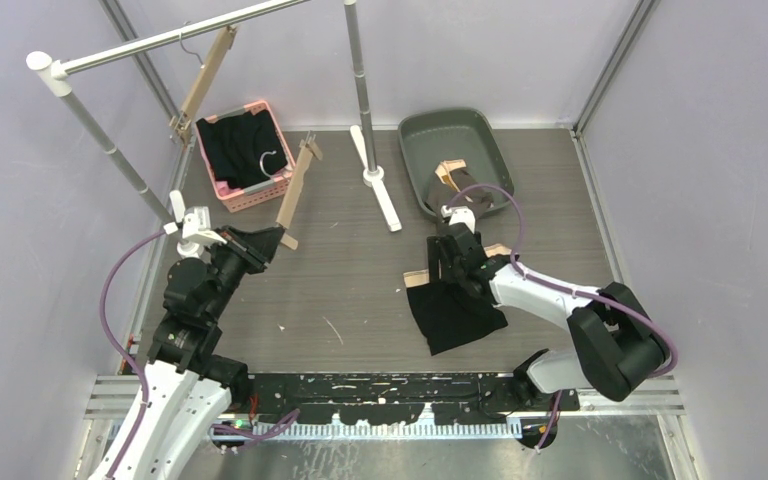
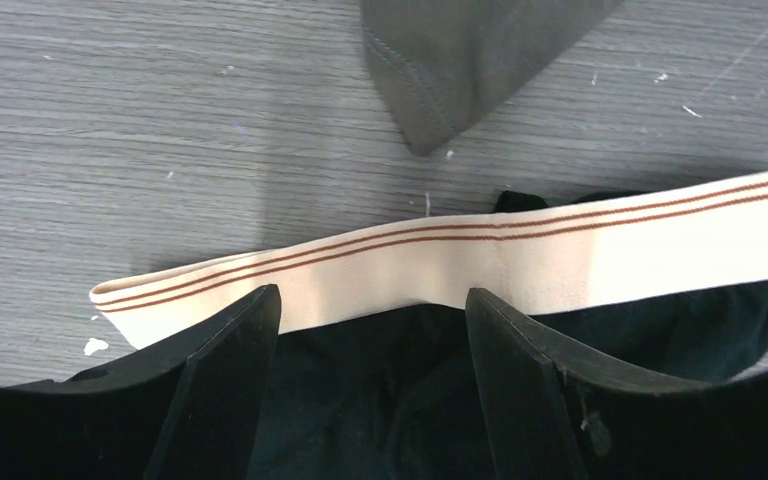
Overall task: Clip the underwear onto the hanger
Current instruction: Pick up the underwear from the center of the board.
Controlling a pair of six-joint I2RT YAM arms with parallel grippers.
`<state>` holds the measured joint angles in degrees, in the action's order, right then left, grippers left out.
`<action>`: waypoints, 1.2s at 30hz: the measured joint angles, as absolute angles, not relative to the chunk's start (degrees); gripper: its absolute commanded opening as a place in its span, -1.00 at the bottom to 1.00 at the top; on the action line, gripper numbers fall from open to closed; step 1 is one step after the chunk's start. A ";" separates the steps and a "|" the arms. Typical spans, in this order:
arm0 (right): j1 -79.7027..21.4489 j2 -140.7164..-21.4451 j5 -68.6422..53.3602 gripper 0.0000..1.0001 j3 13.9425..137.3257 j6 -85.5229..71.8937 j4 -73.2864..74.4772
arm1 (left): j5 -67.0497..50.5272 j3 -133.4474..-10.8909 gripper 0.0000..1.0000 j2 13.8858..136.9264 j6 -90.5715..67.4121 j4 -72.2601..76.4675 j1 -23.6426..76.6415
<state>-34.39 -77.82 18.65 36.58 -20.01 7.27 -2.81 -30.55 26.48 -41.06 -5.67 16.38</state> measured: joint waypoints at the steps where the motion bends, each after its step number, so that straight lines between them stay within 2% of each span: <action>1: -34.39 -77.82 18.13 0.49 36.53 -19.68 6.79 | -2.81 -30.55 -0.99 26.55 -41.06 -5.69 16.38; 12: -34.37 -83.31 16.38 0.50 36.53 -18.24 3.92 | -2.74 -30.55 -1.00 26.76 -41.06 -5.80 16.38; 17: -34.26 -84.60 16.40 0.40 36.93 -18.11 2.61 | -2.50 -30.55 -1.00 26.79 -41.04 -5.82 16.38; 26: -34.04 -88.33 16.21 0.01 40.38 -18.26 2.63 | -1.83 -30.55 -0.99 27.22 -40.88 -5.82 16.38; 36: -34.00 -88.40 15.66 -0.75 40.42 -18.28 1.98 | -1.72 -30.55 -1.00 27.27 -40.86 -5.85 16.38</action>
